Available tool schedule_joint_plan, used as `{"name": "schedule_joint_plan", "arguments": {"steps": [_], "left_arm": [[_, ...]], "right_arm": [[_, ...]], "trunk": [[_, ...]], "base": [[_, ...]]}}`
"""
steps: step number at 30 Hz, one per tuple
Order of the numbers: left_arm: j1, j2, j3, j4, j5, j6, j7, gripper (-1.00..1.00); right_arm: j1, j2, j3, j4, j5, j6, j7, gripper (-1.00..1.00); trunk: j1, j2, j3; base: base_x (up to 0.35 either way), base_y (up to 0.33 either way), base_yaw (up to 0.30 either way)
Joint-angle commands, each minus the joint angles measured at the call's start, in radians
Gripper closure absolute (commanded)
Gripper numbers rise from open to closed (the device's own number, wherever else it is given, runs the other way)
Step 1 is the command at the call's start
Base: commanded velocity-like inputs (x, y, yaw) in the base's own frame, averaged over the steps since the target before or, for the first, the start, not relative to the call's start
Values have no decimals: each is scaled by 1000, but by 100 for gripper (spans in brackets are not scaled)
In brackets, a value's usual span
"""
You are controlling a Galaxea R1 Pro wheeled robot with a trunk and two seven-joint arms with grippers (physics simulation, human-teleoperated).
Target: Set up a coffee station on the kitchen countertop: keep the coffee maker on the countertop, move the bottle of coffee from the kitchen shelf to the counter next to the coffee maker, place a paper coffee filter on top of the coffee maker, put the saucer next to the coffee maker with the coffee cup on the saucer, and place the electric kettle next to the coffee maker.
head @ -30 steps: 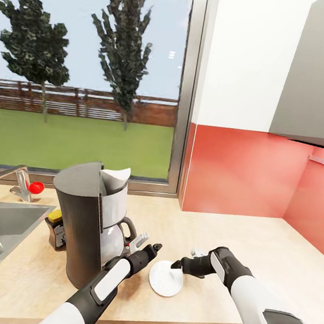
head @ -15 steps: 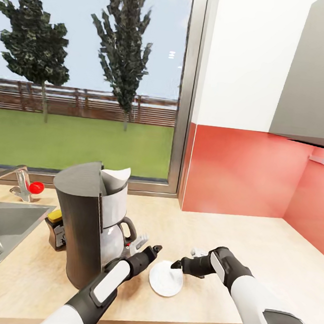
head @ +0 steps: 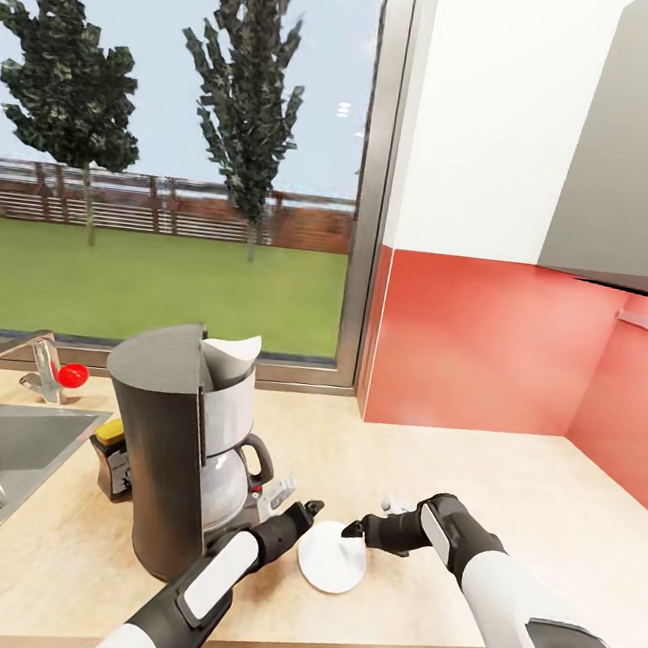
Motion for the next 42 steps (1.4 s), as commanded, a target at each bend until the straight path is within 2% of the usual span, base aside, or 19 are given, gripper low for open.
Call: {"name": "schedule_joint_plan", "arguments": {"steps": [1, 22, 42], "left_arm": [[0, 0, -1, -2, 8, 2, 7, -100], [31, 0, 1, -4, 13, -1, 7, -100], [39, 0, 6, -3, 17, -8, 5, -100]], "right_arm": [[0, 0, -2, 0, 7, 8, 0, -100], [0, 0, -2, 0, 7, 8, 0, -100], [0, 0, -2, 1, 8, 8, 0, -100]], "trunk": [[1, -1, -2], [1, -1, -2], [1, -1, -2]], "base": [[0, 0, 0], [0, 0, 0], [0, 0, 0]]}}
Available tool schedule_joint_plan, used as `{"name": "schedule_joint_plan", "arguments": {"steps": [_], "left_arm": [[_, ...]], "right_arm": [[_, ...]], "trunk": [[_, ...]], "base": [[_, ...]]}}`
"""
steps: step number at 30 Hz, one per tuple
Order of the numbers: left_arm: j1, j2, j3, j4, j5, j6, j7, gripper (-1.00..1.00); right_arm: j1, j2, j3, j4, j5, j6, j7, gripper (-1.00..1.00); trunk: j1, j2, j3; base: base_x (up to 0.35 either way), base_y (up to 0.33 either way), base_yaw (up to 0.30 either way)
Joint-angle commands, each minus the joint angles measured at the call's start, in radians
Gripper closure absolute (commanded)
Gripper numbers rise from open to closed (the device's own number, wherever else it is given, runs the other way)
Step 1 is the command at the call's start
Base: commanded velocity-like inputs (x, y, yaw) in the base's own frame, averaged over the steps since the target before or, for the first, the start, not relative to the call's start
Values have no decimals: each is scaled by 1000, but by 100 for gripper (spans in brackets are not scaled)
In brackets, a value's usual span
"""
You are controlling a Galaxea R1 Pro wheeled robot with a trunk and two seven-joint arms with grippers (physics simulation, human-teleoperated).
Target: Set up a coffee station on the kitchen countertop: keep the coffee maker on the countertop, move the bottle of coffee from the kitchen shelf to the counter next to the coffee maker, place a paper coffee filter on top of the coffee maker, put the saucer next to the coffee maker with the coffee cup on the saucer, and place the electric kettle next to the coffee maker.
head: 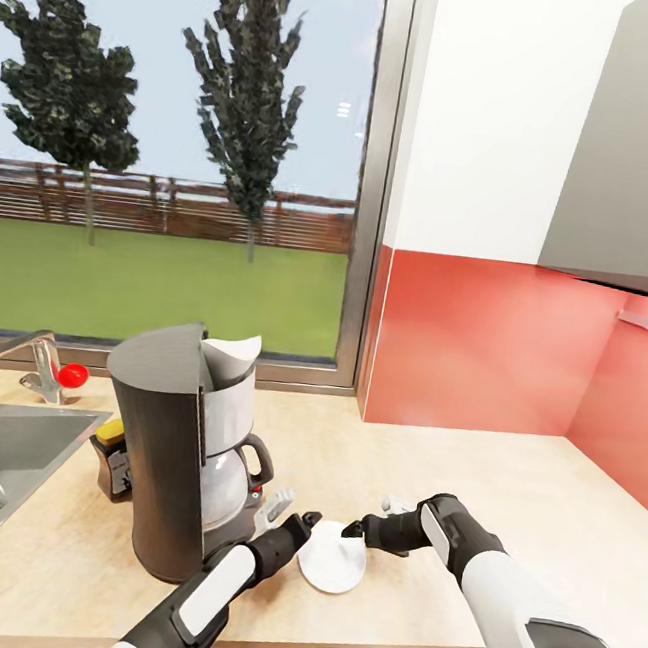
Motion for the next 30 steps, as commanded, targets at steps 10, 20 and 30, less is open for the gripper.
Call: {"name": "schedule_joint_plan", "arguments": {"steps": [10, 20, 30], "left_arm": [[12, 0, 0, -1, 68, -4, 7, -100], [19, 0, 1, 1, 71, -5, 7, -100], [21, 0, 6, 7, 71, -34, 9, -100]], "right_arm": [[0, 0, -1, 0, 9, 9, 0, -100], [0, 0, -1, 0, 9, 9, 0, -100], [0, 0, -1, 0, 9, 9, 0, -100]], "trunk": [[1, -1, -2], [1, -1, -2], [1, -1, -2]], "base": [[0, 0, 0], [0, 0, 0], [0, 0, 0]]}}
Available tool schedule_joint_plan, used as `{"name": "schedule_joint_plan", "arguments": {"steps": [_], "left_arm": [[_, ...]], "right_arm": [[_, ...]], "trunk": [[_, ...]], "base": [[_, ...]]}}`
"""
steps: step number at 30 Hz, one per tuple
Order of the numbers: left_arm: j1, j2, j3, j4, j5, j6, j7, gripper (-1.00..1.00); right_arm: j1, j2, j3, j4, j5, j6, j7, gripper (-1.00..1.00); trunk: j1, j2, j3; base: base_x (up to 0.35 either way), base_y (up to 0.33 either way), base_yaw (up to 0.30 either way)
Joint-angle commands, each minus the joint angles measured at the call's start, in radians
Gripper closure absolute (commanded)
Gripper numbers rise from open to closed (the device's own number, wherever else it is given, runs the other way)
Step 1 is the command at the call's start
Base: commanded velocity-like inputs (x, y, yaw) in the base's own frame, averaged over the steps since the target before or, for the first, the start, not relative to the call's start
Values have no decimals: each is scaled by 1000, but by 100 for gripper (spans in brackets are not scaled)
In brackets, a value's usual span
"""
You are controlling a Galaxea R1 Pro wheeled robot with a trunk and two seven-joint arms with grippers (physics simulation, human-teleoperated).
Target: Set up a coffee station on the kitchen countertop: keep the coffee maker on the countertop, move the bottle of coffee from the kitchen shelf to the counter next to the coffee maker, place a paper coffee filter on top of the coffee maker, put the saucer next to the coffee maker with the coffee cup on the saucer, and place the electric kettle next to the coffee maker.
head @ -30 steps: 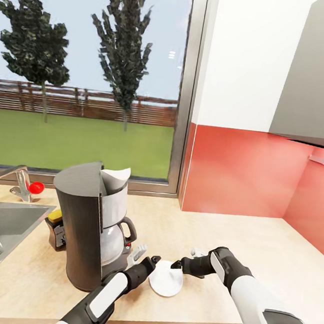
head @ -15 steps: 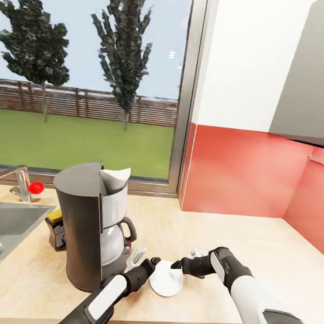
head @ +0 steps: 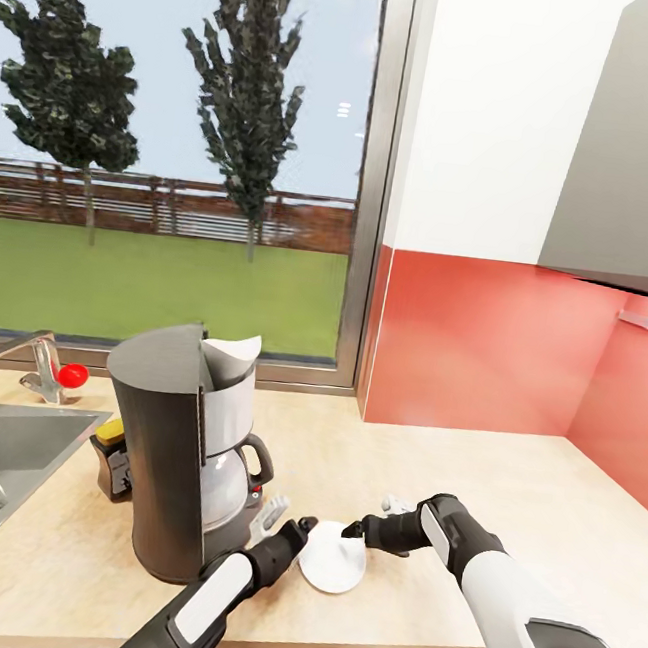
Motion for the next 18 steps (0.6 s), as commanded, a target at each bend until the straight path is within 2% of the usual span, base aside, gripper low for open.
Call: {"name": "schedule_joint_plan", "arguments": {"steps": [1, 12, 18], "left_arm": [[-1, 0, 0, -1, 4, -3, 9, -100], [0, 0, 0, 3, 4, -11, 8, -100], [0, 0, -1, 3, 4, -13, 9, -100]], "right_arm": [[0, 0, -2, 0, 7, 8, 1, -100], [0, 0, -2, 0, 7, 8, 1, -100], [0, 0, -2, 1, 7, 8, 1, -100]], "trunk": [[1, -1, -2], [1, -1, -2], [1, -1, -2]], "base": [[0, 0, 0], [0, 0, 0], [72, 0, 0]]}}
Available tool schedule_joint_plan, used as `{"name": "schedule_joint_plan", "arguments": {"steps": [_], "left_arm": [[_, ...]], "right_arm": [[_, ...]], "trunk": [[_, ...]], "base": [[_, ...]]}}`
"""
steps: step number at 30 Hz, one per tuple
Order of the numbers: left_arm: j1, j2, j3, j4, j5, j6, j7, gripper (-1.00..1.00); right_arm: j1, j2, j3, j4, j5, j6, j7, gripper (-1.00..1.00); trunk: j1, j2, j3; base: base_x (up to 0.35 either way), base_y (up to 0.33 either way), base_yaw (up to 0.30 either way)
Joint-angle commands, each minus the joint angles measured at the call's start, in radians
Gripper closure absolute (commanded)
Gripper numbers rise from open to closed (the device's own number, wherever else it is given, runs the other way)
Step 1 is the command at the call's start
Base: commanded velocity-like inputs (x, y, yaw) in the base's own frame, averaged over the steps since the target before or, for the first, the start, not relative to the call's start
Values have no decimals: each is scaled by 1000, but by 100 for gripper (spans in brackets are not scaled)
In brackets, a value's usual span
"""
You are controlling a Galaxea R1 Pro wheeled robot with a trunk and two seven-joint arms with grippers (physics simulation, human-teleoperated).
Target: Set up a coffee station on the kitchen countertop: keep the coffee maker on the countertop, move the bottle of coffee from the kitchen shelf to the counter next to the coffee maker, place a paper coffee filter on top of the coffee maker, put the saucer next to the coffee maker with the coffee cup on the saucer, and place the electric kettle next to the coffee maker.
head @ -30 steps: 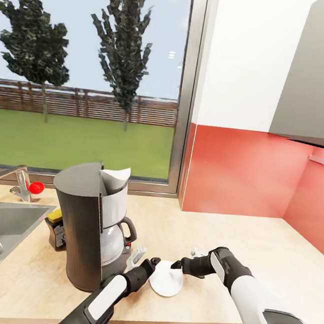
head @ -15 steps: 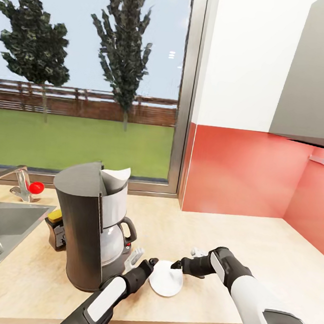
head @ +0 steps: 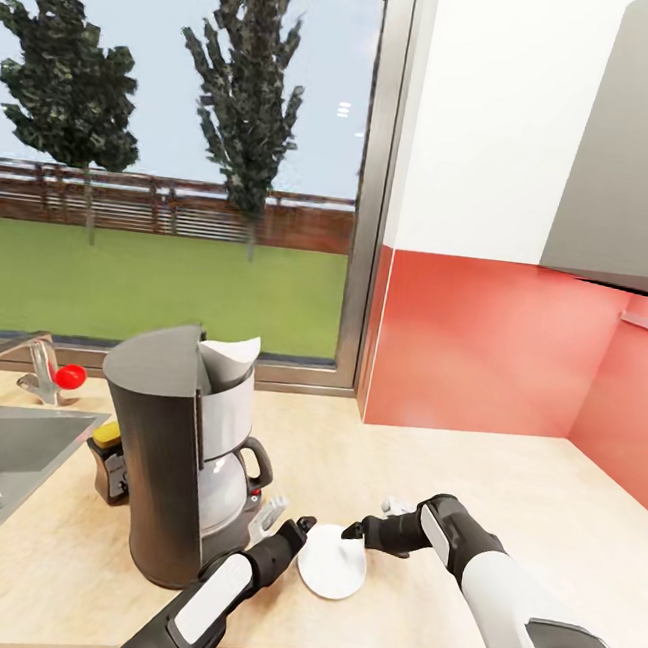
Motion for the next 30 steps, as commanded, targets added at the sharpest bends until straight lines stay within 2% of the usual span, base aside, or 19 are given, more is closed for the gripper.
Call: {"name": "schedule_joint_plan", "arguments": {"steps": [1, 10, 14, 17, 30], "left_arm": [[0, 0, 0, -1, 5, 2, 8, -100], [5, 0, -1, 0, 3, 5, 9, -100], [6, 0, -3, 0, 34, 5, 9, -100], [6, 0, -5, 0, 44, 6, 9, -100], [7, 0, -7, -2, 48, 6, 8, -100]], "right_arm": [[0, 0, -5, -1, 5, 5, 1, -100], [0, 0, -5, 9, 5, 5, 1, -100], [0, 0, -5, 10, 5, 5, 1, -100], [0, 0, -5, 10, 5, 5, 1, -100], [0, 0, -5, 11, 5, 5, 1, -100]], "trunk": [[1, -1, -2], [1, -1, -2], [1, -1, -2], [1, -1, -2], [1, -1, -2]], "base": [[20, 0, 0], [3, 0, 0], [0, 0, 0], [0, 0, 0], [0, 0, 0]]}}
